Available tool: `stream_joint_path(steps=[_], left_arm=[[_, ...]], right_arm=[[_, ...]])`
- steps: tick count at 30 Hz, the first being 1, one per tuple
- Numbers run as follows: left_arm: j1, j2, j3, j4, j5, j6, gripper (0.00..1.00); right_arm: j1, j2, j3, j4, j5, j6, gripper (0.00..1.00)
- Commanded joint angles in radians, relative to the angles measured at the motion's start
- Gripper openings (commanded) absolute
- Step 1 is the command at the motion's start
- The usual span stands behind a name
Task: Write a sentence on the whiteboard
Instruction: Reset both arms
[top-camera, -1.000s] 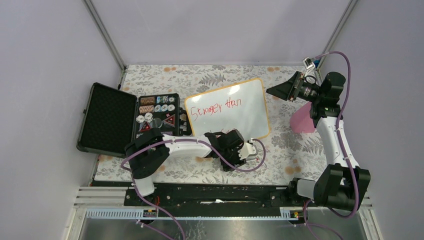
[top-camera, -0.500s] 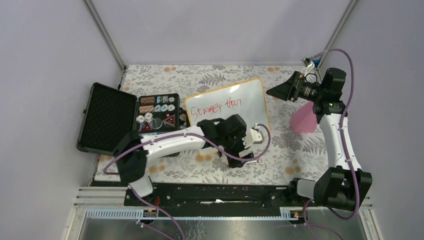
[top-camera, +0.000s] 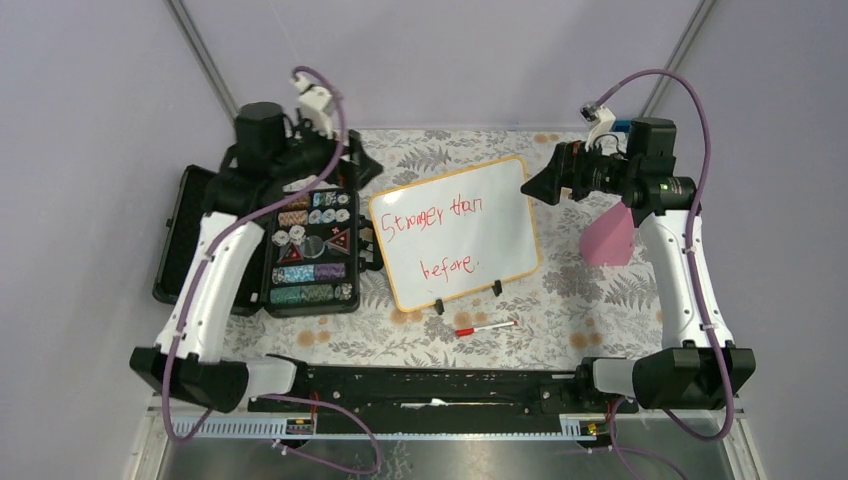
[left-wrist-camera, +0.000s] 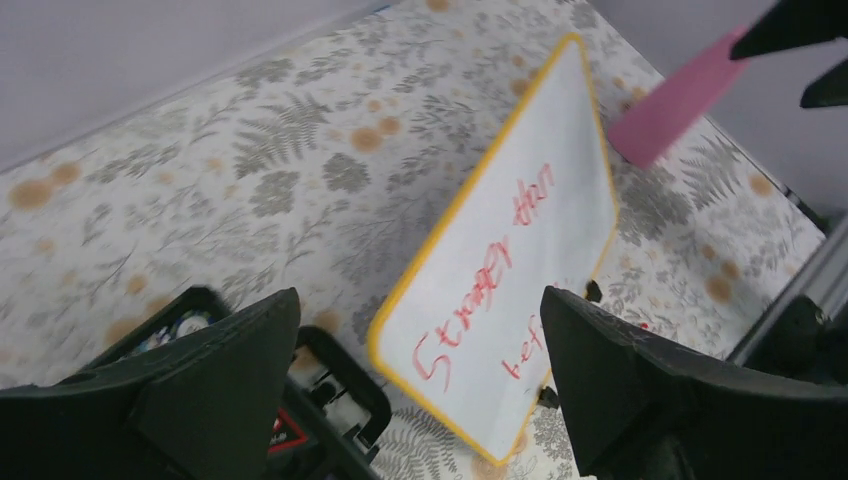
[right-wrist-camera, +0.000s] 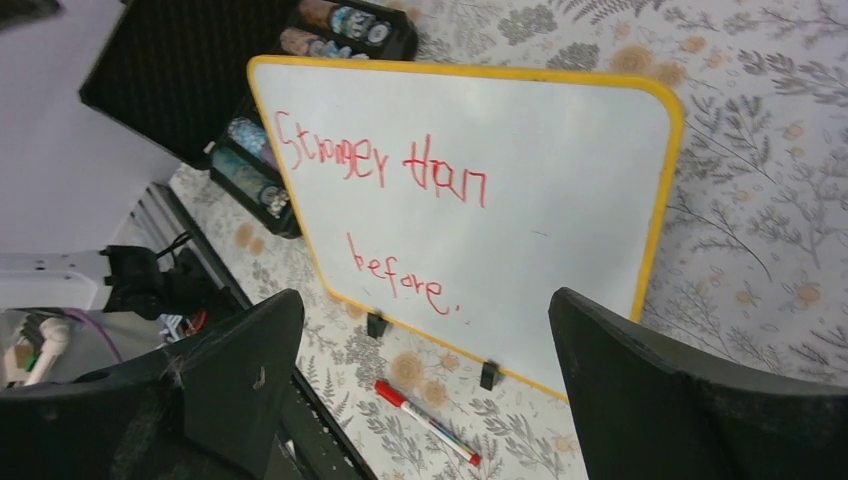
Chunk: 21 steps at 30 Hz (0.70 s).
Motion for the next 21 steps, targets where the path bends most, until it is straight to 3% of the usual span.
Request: stream_joint_path(steps=[1,5,9,15,21], left_arm=[[0.188,-0.07,-0.077,0.007,0.088,-0.097,0.99],[0.399,-0.075,-0.152,0.014,0.128,-0.097,0.99],[0.511,-0.054,-0.202,0.011,0.138,-0.068,0.99],[0.529,-0.018,-0.237,0.017,0.024,-0.015,0.99],[0.531,0.011,-0.238,0.021,0.013,0.007,0.99]], right_arm=[[0.007,0.007,0.025,-0.066,0.146,-0.088,1.0],[0.008,-0.004,0.0,-0.063,0.192,-0.102,1.0],[0.007,0.015,-0.014,-0.044,0.263,-0.105,1.0],[-0.01,0.063,-0.027,-0.016,0.307,-0.116,1.0],[-0.014,0.09,-0.021,-0.002,0.302,-0.114,1.0]])
